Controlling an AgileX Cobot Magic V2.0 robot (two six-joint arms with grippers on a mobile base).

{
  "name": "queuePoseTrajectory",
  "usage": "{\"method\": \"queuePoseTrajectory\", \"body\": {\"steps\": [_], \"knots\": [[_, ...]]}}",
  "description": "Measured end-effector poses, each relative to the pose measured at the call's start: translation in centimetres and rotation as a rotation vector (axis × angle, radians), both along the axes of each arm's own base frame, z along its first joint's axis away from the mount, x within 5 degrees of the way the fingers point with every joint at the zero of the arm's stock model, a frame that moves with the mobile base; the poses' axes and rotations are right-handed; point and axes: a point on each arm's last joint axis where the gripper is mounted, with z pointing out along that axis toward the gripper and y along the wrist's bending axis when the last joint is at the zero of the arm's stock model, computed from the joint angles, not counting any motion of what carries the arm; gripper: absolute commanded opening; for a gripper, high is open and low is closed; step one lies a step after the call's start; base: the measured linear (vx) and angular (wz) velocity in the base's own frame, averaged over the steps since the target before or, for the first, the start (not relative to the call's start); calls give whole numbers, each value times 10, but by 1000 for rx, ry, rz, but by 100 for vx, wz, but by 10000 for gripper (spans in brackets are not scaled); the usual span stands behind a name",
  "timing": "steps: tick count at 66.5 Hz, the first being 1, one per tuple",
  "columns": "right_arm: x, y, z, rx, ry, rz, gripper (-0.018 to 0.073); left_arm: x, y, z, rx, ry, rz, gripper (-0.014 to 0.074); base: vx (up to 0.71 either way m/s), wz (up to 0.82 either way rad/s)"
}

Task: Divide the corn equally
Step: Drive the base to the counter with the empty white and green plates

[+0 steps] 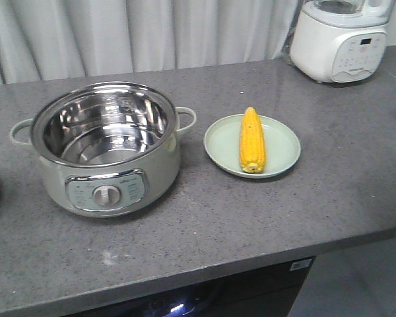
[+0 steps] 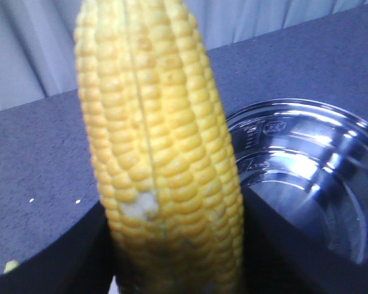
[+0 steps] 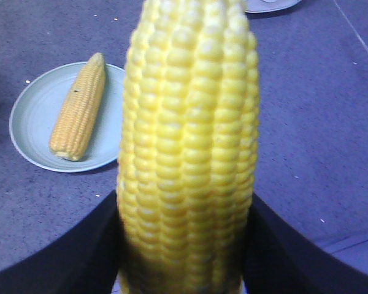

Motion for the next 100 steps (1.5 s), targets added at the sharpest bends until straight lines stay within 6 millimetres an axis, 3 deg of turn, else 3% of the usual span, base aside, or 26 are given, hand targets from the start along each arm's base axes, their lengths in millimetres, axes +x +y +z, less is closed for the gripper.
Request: {"method": "queuePoseTrajectory", "body": {"steps": [100], "knots": [[0, 0, 0, 0, 0, 0, 204, 0, 0, 0, 0, 0, 0, 14, -1, -49]]}}
